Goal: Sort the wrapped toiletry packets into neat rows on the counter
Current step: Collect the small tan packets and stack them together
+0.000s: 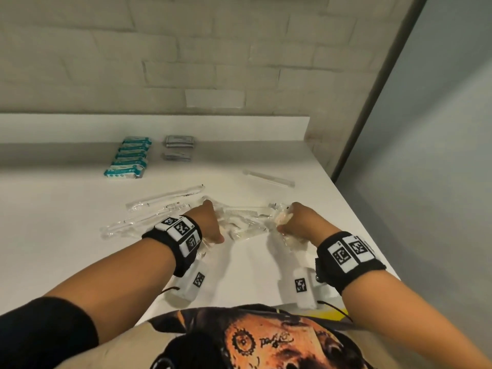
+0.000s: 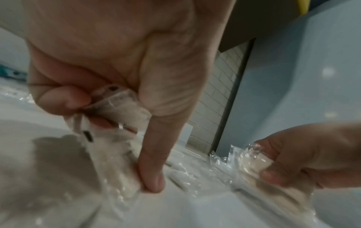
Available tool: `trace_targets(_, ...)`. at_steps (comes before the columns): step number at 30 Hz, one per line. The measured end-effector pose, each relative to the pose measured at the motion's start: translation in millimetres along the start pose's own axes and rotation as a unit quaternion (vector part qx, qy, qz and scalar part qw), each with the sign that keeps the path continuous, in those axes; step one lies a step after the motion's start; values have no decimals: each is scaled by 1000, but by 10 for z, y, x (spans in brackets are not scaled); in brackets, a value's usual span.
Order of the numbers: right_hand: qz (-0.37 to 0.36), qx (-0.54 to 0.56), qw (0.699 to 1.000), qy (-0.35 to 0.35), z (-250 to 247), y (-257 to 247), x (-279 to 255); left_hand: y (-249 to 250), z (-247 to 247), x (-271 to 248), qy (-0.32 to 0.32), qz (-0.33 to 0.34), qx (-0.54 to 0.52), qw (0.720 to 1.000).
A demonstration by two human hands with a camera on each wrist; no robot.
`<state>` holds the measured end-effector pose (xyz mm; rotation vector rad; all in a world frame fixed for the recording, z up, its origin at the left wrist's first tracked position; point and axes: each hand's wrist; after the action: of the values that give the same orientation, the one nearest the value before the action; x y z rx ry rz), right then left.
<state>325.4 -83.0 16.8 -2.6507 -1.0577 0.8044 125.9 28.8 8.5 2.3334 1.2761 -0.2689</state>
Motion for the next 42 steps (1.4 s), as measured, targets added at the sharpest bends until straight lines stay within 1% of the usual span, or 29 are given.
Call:
trace_targets(1,-14,85,996,3,-49,-25,-7,-1,-11,-12,4,0,-24,1000)
trace_targets(2,-27,166,986,0,-99,-44,-22,2,-12,-22,11,5,-50,999)
trace_targets(4,-60,287,956,-13,-210,-116,-81,30,-68,-60,38,37,-94,994)
trace_targets(6,-102,383,918,-22,-324,-203,-173,74,-172,-100,89,84,-142,982)
trace_targets(7,-120,424,897,-30,-365,-241,-221,100,-231,-123,127,103,-196,967)
trace_targets(8,-135,463,875,-40,-405,-299,-253,128,-310,-141,164,117,-274,940)
trace_targets(10,-155,518,839,-66,-441,-415,-327,174,-429,-154,210,124,-444,862)
trace_targets(11,-166,532,826,-77,-442,-481,-338,195,-486,-163,213,122,-514,822)
trace_targets(13,-180,551,808,-101,-420,-590,-354,241,-541,-207,171,126,-637,741)
trace_targets(15,-190,559,799,-119,-385,-681,-367,284,-558,-278,97,144,-725,667)
trace_targets(16,-195,560,795,-126,-363,-701,-382,303,-548,-307,61,153,-747,644)
trace_targets(17,-199,558,795,-129,-334,-745,-375,298,-544,-323,36,164,-760,627)
trace_targets(19,-206,548,802,-118,-284,-808,-374,276,-518,-329,13,188,-762,620)
trace_targets(21,-210,526,820,-80,-247,-877,-326,211,-503,-299,19,196,-750,632)
trace_targets(23,-212,491,844,-51,-226,-946,-280,123,-496,-267,40,181,-744,642)
trace_targets(24,-213,478,850,-51,-221,-974,-270,76,-494,-250,47,174,-745,643)
trace_targets(26,-212,477,850,-75,-204,-1043,-259,-31,-504,-222,45,169,-751,637)
trace_targets(29,-212,486,841,-109,-182,-1152,-244,-149,-545,-234,29,168,-767,618)
trace_targets(31,-218,473,846,-116,-173,-1240,-232,-205,-581,-256,15,171,-785,596)
trace_targets(33,-225,461,851,-115,-156,-1325,-221,-246,-617,-273,10,171,-794,583)
trace_targets(34,-225,458,853,-110,-154,-1357,-221,-262,-633,-273,17,167,-793,586)
trace_targets(36,-225,452,858,-97,-143,-1425,-218,-315,-667,-262,51,152,-783,600)
trace_targets(38,-224,449,858,-108,-134,-1479,-219,-382,-685,-254,80,133,-777,610)
trace_targets(40,-219,447,858,-128,-111,-1508,-224,-440,-683,-256,85,126,-773,615)
trace_targets(42,-209,430,870,-122,-80,-1540,-244,-489,-686,-276,86,131,-775,612)
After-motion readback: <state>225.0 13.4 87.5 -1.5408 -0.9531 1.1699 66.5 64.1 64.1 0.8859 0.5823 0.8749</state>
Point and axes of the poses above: each hand's wrist, its own x-axis towards the middle knuckle, its own z-axis out of the palm, y = z × x, and after that the axes turned 9 degrees about z, right-handed
